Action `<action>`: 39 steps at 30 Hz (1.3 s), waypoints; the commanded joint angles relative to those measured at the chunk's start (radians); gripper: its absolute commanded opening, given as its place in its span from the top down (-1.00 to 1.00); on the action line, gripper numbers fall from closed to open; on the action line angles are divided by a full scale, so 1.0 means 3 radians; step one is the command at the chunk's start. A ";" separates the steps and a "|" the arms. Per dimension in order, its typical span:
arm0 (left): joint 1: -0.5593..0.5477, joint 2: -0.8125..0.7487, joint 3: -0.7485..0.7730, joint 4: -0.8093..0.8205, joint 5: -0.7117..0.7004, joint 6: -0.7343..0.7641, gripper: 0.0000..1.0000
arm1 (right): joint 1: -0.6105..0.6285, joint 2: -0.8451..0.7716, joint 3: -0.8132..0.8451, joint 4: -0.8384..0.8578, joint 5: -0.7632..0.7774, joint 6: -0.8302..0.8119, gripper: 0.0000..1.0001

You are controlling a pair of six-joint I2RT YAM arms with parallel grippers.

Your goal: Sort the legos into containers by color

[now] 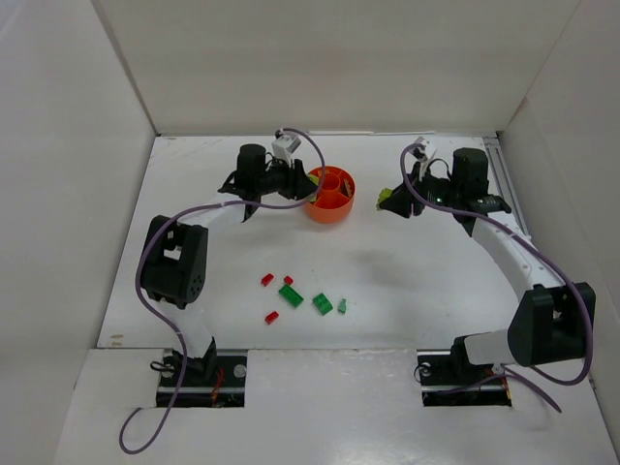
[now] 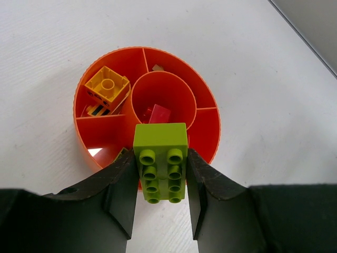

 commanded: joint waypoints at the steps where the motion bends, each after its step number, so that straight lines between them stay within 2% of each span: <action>1: -0.0009 -0.0072 0.0161 0.0203 0.0021 0.0146 1.00 | -0.0027 -0.0006 0.0155 0.0013 -0.0079 -0.0097 1.00; 11: 0.0022 0.0055 0.0258 0.0203 -0.0086 0.0345 1.00 | -0.0027 -0.0006 0.0186 -0.0049 -0.0079 -0.0127 1.00; 31: 0.0022 0.0224 0.0350 0.0234 -0.0270 0.0376 1.00 | -0.0027 0.0055 0.0247 -0.0110 -0.0171 -0.0189 1.00; 39: 0.0022 0.0132 0.0289 0.0234 -0.0270 0.0345 0.56 | -0.0027 0.0086 0.0247 -0.0141 -0.0207 -0.0219 1.00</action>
